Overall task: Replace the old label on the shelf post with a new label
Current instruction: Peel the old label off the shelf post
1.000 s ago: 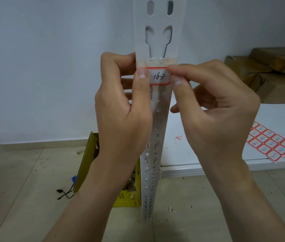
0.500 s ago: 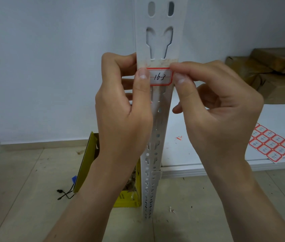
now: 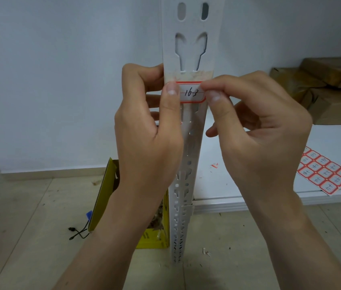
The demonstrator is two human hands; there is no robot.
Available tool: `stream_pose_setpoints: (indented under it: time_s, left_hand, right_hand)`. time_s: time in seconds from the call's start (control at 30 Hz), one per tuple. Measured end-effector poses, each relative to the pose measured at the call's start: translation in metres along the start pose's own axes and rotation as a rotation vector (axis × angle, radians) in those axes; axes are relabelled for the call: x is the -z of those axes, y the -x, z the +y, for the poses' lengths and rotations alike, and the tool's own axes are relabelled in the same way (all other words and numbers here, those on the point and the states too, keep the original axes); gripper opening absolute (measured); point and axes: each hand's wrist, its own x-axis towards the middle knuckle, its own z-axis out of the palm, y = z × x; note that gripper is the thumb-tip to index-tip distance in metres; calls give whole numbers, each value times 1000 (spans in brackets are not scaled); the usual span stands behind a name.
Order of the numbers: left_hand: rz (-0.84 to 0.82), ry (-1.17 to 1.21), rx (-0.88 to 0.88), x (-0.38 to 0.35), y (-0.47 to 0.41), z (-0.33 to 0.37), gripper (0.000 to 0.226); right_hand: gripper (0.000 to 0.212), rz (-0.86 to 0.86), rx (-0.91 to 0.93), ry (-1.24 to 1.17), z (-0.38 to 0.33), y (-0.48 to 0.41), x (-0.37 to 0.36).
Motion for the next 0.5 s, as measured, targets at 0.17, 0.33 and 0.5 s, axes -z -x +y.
stream_pose_setpoints:
  time_s: [0.17, 0.33, 0.5]
  left_hand:
    - [1, 4, 4, 0, -1, 0, 5]
    - [-2, 6, 5, 0, -1, 0, 5]
    - [-6, 7, 5, 1, -1, 0, 6]
  right_hand:
    - [18, -16, 11, 13, -1, -1, 0]
    - [18, -4, 22, 21, 0, -1, 1]
    - [19, -12, 25, 6, -1, 0, 1]
